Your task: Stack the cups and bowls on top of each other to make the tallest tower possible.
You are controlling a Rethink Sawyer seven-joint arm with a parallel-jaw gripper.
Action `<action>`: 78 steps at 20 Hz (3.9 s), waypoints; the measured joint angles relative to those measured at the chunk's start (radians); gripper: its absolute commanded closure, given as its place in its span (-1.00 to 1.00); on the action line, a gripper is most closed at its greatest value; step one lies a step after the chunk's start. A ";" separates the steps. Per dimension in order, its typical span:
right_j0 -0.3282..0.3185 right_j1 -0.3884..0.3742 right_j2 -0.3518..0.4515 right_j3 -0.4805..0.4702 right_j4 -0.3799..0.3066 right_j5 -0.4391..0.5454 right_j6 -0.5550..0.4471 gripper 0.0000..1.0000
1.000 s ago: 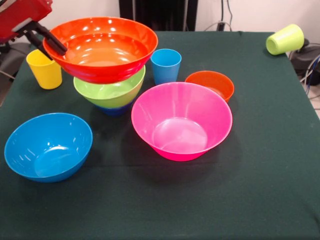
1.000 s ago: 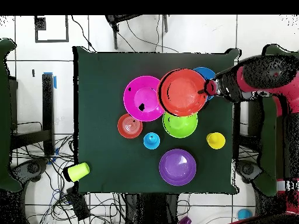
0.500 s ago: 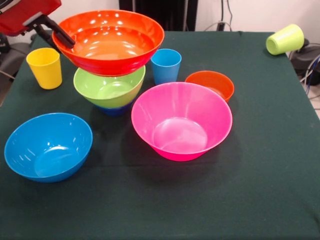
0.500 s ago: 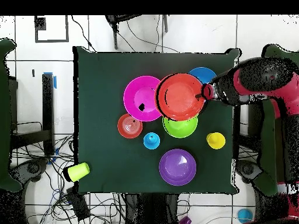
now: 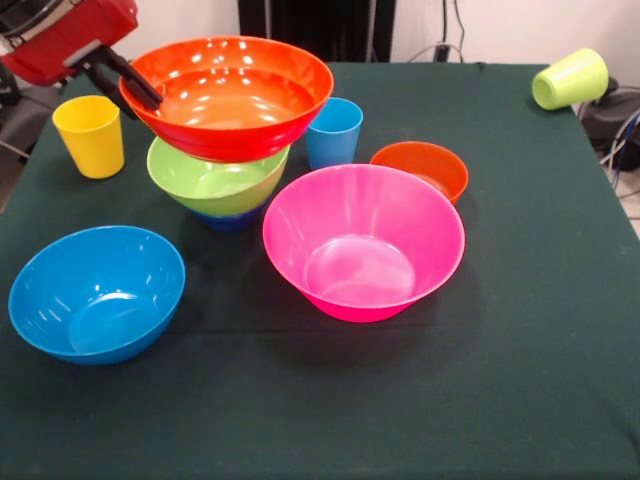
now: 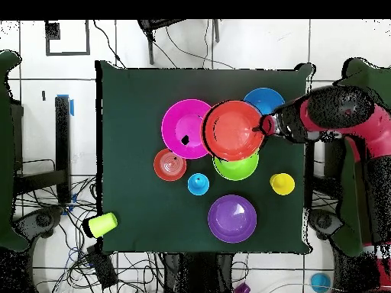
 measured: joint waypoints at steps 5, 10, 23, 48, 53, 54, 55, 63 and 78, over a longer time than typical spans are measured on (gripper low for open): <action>0.000 0.006 0.000 0.013 -0.002 -0.028 0.000 1.00; 0.000 0.009 0.000 0.013 -0.002 -0.030 0.000 1.00; 0.000 0.024 0.000 0.010 -0.004 -0.030 0.000 1.00; -0.016 0.059 0.000 0.001 -0.017 -0.030 0.000 1.00; -0.042 0.059 0.000 0.001 -0.023 -0.030 0.000 1.00; -0.044 0.059 0.000 0.001 -0.023 -0.030 0.000 1.00; -0.047 0.059 0.000 0.001 -0.025 -0.030 0.000 1.00; -0.053 0.062 0.000 -0.028 -0.058 -0.016 0.000 1.00; -0.109 0.063 0.000 -0.032 -0.073 -0.010 0.000 1.00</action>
